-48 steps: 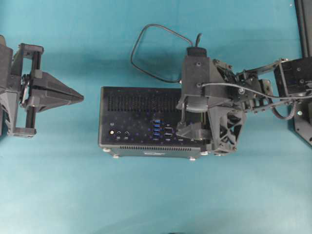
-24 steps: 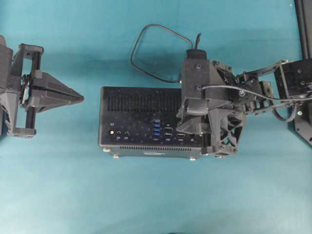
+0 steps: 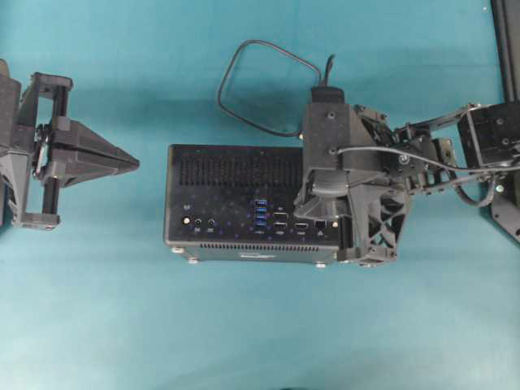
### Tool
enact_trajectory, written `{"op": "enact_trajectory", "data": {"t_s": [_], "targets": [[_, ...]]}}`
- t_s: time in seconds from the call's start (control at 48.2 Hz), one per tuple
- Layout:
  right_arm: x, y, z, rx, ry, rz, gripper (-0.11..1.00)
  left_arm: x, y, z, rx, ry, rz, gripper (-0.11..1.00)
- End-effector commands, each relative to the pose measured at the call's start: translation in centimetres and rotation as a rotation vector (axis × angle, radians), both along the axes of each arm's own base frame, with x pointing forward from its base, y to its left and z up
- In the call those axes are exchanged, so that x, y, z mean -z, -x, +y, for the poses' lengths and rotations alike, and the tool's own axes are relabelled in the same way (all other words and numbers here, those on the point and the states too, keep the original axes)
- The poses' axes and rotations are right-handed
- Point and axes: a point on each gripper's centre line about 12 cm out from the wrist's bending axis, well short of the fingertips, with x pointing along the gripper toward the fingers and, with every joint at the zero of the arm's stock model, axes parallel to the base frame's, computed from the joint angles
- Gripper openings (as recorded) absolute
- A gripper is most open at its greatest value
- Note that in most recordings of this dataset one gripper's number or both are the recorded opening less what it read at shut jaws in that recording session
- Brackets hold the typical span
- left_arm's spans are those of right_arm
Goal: Insert the USB into the PC box with both arms.
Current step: 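Move the right gripper over the PC box toward the USB cable, then lower the right gripper and grasp the black USB cable near the plug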
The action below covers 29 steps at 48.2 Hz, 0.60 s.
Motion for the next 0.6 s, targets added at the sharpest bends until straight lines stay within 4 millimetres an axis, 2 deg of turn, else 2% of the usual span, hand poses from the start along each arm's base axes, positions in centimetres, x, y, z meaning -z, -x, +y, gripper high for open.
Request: {"op": "enact_trajectory", "data": {"t_s": [0.0, 0.352, 0.58], "targets": [[-2.0, -0.2, 0.4, 0.0, -0.02, -0.054, 0.13, -1.2, -0.3, 0.0, 0.002, 0.0, -0.035, 0.0], [-4.0, -0.7, -0.4, -0.002, 0.074, -0.06, 0.12, -1.4, -0.3, -0.1, 0.002, 0.0, -0.041, 0.0], [-3.6, -2.0, -0.8, -0.004, 0.151, -0.083, 0.12, -1.5, -0.2, 0.0, 0.001, 0.002, -0.046, 0.0]]}}
